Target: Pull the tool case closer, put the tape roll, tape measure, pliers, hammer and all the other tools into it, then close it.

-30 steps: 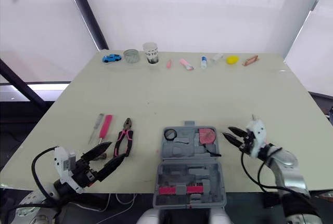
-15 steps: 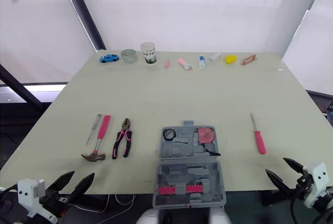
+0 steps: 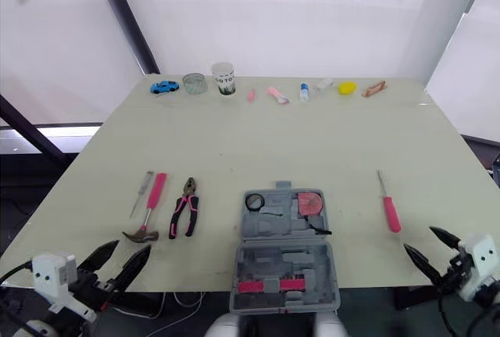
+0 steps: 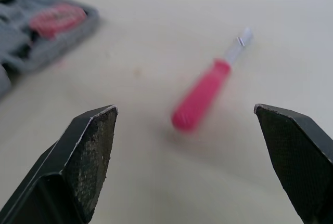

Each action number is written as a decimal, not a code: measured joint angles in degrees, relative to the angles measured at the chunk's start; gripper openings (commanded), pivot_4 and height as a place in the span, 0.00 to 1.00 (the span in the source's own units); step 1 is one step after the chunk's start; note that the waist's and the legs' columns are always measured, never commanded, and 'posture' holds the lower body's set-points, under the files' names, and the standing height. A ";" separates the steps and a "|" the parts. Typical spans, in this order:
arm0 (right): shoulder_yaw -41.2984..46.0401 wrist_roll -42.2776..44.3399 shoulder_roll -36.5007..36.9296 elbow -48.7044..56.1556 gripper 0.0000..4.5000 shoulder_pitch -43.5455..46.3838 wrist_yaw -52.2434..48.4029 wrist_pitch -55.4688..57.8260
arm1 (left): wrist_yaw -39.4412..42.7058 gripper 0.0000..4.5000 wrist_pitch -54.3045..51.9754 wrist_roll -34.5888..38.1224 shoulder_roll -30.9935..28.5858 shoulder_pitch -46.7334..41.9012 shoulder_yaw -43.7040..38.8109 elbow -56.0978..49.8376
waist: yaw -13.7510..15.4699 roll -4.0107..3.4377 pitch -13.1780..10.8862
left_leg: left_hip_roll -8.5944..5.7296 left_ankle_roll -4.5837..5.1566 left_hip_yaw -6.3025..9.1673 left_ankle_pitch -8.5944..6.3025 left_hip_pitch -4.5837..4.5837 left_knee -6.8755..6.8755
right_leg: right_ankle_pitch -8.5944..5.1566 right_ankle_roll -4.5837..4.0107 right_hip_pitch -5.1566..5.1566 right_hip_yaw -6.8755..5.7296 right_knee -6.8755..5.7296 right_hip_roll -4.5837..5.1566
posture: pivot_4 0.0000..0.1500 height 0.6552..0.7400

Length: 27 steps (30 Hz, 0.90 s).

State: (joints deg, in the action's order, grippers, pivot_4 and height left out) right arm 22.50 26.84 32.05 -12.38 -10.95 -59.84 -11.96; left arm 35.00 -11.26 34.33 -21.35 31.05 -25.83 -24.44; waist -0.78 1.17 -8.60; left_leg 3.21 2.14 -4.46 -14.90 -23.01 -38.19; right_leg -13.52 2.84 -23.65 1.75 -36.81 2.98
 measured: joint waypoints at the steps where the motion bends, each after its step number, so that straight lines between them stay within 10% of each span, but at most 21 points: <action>1: -0.73 0.58 -0.25 1.59 0.98 0.69 -0.66 0.10 | -1.16 1.00 -1.31 0.03 -0.52 -1.12 0.36 -0.75 | 0.06 -0.01 0.01 | 0.00 0.08 0.01 0.05 0.00 0.00 | 0.00 0.00 0.01 -0.02 -0.01 -0.02 | 1.00 1.00; 14: -15.85 7.54 5.26 18.40 0.98 22.40 -11.86 16.13 | -22.99 1.00 -31.11 1.09 -7.39 -15.93 6.17 -8.76 | 0.34 0.09 -0.09 | -0.11 0.10 0.13 0.08 -0.01 -0.02 | 0.02 -0.02 0.15 -0.15 -0.09 -0.14 | 1.00 1.00; 27: -22.12 6.14 2.47 17.77 0.98 26.97 -13.25 19.39 | -47.33 1.00 -60.94 -5.39 5.90 -37.99 12.18 -8.25 | 1.38 0.18 -0.12 | -0.25 0.09 0.25 0.09 -0.05 -0.12 | 0.17 0.21 0.22 -0.21 -0.09 -0.15 | 1.00 1.00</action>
State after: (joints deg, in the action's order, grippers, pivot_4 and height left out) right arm 0.38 32.98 34.52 5.39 16.03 -73.09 7.43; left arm -12.32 -72.20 28.94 -15.45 -6.93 -13.65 -32.69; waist 0.61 1.35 -8.72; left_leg 2.97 2.23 -4.21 -14.81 -23.07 -38.31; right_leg -13.35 3.05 -23.43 1.54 -36.90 2.83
